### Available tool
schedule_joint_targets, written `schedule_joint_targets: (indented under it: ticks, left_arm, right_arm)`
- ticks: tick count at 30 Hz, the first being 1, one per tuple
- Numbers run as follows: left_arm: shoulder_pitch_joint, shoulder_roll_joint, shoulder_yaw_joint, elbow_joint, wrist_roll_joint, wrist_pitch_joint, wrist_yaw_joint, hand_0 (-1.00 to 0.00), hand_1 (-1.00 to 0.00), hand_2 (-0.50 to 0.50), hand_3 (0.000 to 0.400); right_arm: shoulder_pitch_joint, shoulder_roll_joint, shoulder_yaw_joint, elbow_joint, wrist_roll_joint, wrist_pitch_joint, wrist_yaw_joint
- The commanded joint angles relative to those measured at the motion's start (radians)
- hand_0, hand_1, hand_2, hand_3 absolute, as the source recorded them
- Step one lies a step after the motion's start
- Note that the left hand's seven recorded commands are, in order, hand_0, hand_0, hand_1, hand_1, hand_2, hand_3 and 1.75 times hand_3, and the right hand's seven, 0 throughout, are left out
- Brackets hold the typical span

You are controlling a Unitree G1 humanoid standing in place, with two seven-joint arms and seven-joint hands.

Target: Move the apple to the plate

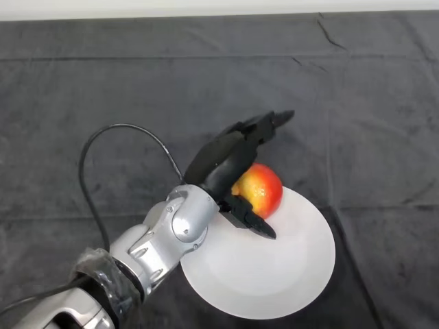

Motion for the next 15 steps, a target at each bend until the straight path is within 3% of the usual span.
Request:
schedule_joint_targets:
  ticks: [1, 15]
  left_arm:
    - [-0.061, 0.028, -0.015, 0.037, -0.015, -0.031, 0.02, 0.0, 0.0, 0.0, 0.0]
    - [-0.033, 0.172, 0.147, 0.041, -0.056, -0.161, 0.085, 0.0, 0.0, 0.0, 0.0]
  right_arm:
    - [0.002, -0.028, -0.0088, -0.005, 0.0005, 0.005, 0.0014]
    - [0.002, -0.028, -0.0097, -0.005, 0.0003, 0.005, 0.0013]
